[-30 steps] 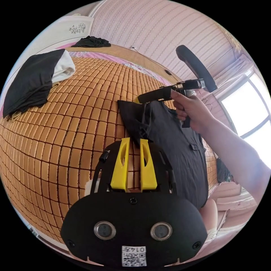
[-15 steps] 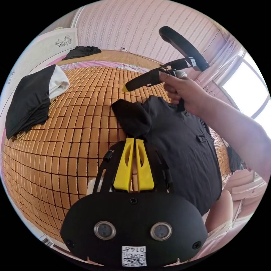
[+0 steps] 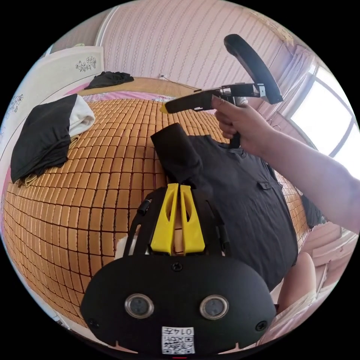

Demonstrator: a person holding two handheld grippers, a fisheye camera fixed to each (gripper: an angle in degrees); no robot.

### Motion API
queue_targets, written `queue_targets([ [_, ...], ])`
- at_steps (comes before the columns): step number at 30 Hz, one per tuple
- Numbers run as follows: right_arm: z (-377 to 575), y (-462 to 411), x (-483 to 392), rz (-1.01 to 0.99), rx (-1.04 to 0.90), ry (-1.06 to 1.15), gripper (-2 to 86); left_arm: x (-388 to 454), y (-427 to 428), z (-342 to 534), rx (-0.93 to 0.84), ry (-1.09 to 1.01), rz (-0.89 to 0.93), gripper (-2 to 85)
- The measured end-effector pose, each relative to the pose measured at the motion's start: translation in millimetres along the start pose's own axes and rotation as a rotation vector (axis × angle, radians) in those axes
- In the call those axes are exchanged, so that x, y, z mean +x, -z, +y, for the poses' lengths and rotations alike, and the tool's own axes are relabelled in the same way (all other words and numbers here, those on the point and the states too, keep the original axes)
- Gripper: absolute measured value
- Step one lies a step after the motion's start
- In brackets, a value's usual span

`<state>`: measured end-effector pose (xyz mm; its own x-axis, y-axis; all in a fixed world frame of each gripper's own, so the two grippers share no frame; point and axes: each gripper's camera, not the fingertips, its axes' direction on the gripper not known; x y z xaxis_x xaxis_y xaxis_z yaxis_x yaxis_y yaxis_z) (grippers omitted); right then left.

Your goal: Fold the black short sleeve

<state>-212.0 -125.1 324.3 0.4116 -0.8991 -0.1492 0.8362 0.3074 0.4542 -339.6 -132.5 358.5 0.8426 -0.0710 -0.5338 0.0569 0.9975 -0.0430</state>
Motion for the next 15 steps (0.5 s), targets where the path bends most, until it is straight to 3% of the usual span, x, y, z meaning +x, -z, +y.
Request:
queue_targets([
  [5,23,-19,26,-0.081,-0.168,-0.066,1.2,-4,-3,-4,-0.046,0.085,0.041,-0.6],
  [10,62,-47,50,-0.019,-0.303,-0.161,-0.3,-6,5,-34,0.012,0.090,0.004,0.1],
  [15,83,-76,53,-0.042,-0.303,-0.226,-0.5,10,-44,-98,-0.112,0.013,-0.158,4.4],
])
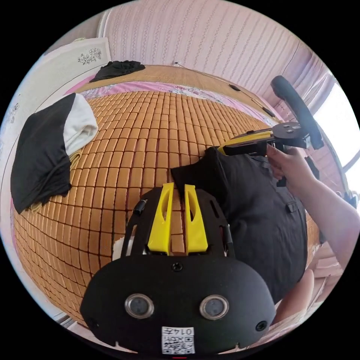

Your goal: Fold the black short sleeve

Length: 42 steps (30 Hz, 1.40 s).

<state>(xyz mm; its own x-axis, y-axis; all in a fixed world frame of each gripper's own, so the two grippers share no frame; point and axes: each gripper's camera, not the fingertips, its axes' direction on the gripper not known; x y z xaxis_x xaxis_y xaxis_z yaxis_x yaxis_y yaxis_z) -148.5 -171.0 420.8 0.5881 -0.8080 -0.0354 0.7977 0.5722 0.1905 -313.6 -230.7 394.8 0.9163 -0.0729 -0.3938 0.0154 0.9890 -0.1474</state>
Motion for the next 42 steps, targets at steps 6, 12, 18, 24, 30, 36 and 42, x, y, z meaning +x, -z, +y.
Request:
queue_targets([
  [6,19,-30,7,0.040,-0.004,-0.008,-0.7,26,3,-14,-0.021,-0.146,-0.138,-0.6],
  [12,52,-54,22,-0.018,0.018,-0.054,-0.7,28,5,-12,0.025,-0.007,-0.035,-1.0],
  [18,141,-34,36,-0.072,0.241,-0.130,-0.4,42,10,-14,0.011,0.029,-0.027,-1.0],
  [24,291,-26,49,0.006,0.255,-0.212,0.3,58,11,-19,-0.018,0.061,0.002,-0.4],
  [30,463,-28,85,0.048,0.235,-0.523,6.2,70,34,-25,0.009,0.111,-0.036,0.8],
  [36,581,-47,108,0.070,0.259,-0.717,7.1,142,64,-58,0.066,-0.055,0.018,-0.9],
  [42,610,-79,132,0.031,0.308,-0.718,7.6,296,35,-113,0.015,-0.315,0.213,-1.0],
])
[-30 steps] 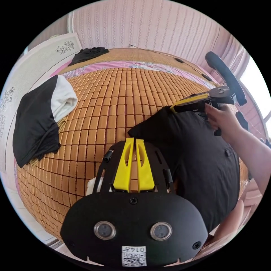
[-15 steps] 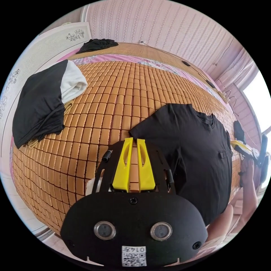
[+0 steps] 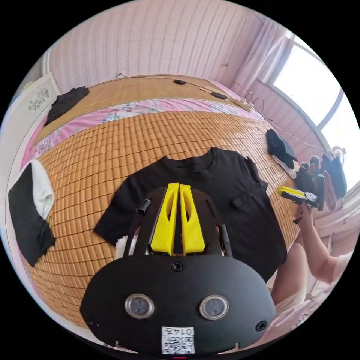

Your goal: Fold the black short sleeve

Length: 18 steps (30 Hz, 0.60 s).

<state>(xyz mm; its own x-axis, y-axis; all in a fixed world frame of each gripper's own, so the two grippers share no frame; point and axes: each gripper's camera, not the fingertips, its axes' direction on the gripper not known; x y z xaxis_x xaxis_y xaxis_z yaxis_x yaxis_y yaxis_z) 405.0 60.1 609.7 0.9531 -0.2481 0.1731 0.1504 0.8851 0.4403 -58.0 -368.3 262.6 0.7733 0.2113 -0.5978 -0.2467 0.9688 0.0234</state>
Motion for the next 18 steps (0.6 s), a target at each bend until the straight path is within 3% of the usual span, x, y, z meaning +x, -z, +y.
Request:
queue_targets([
  [4,-8,-31,20,-0.050,0.015,-0.051,8.0,69,-44,-50,-0.037,-0.101,0.112,-1.0],
  [9,1,-61,42,-0.062,-0.037,-0.088,0.8,152,-99,-92,-0.108,-0.210,0.183,-1.0],
  [18,53,-61,73,-0.136,0.065,-0.106,1.7,238,-176,-131,-0.223,-0.330,0.086,-1.0],
])
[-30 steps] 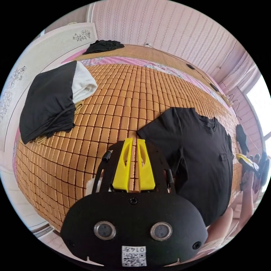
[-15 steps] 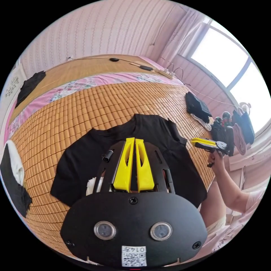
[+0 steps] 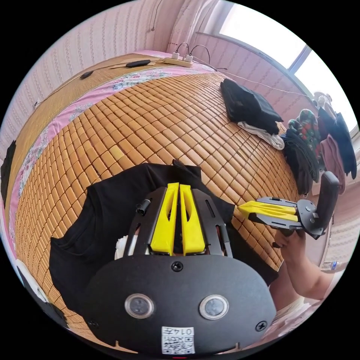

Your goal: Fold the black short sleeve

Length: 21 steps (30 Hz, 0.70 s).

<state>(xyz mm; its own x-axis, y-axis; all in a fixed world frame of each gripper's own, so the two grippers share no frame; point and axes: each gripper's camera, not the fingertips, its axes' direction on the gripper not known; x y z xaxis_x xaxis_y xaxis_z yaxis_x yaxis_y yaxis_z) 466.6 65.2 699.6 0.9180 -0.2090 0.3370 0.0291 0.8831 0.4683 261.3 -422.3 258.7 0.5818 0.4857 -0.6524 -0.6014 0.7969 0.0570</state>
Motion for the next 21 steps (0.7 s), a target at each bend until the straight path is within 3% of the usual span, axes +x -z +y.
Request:
queue_targets([
  [3,-6,-16,6,-0.036,-0.045,-0.003,4.6,16,-12,-11,-0.024,-0.048,0.010,-1.0],
  [9,3,-21,5,-0.003,-0.065,0.027,1.4,56,-10,-19,0.053,-0.301,0.106,-0.8],
  [16,20,-22,-4,0.037,-0.058,0.058,0.7,64,-18,-29,0.022,-0.246,0.003,-0.6],
  [21,21,-23,-8,0.042,-0.058,0.051,0.6,82,-26,-22,0.001,-0.261,-0.182,-0.8],
])
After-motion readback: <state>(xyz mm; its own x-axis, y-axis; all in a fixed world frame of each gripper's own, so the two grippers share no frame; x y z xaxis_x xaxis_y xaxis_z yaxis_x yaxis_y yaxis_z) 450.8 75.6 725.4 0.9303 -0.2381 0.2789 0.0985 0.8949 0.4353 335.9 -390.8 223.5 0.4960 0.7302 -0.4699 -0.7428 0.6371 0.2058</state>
